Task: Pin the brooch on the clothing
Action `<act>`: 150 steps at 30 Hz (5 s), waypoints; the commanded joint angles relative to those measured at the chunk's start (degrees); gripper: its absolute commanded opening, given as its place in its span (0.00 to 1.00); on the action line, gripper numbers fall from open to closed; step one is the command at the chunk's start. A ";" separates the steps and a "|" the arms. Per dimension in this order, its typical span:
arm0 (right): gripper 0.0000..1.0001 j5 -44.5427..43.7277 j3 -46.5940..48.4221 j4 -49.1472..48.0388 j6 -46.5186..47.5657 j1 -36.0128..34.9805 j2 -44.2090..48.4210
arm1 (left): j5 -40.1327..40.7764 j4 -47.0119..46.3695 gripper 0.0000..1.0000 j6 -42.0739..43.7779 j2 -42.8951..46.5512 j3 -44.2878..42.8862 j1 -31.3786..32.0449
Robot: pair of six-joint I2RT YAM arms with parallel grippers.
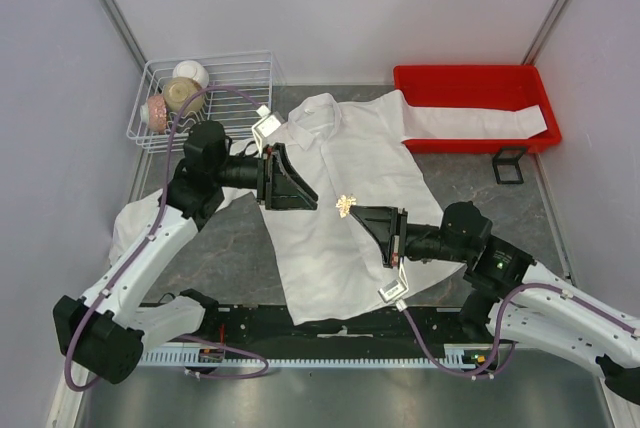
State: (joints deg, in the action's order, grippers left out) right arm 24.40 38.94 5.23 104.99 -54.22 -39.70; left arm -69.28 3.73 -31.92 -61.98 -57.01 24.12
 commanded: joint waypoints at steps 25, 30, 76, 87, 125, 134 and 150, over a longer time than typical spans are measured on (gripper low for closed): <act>0.00 6.27 -0.27 -2.95 8.04 -2.65 -1.96 | 1.07 -16.12 0.36 -18.97 -3.41 4.90 5.94; 0.00 6.97 -0.35 -3.21 7.51 -2.82 -1.17 | 1.08 -15.41 0.36 -16.24 -3.33 4.89 5.68; 0.69 -32.47 5.61 -0.93 -37.27 -2.91 -0.19 | 28.71 2.06 0.02 -7.53 -0.51 -0.37 5.32; 0.59 -24.41 8.88 -7.06 -58.05 -1.68 -2.92 | 60.21 14.90 0.02 -21.16 -4.12 -9.42 9.54; 0.25 -28.27 5.09 -30.99 -49.01 -5.28 -23.66 | 60.75 22.64 0.02 -32.68 -3.15 -13.39 9.98; 0.27 -27.39 5.44 -29.41 -48.74 -5.29 -23.93 | 60.31 22.46 0.02 -33.29 -3.50 -13.56 9.98; 0.17 -29.14 6.33 -30.98 -47.33 -5.28 -26.04 | 57.68 21.23 0.02 -34.17 -3.24 -12.24 9.98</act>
State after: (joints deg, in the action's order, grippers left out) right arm -3.22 43.20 -22.24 57.23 -59.16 -65.52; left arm -9.96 26.94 -63.94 -66.19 -68.51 34.00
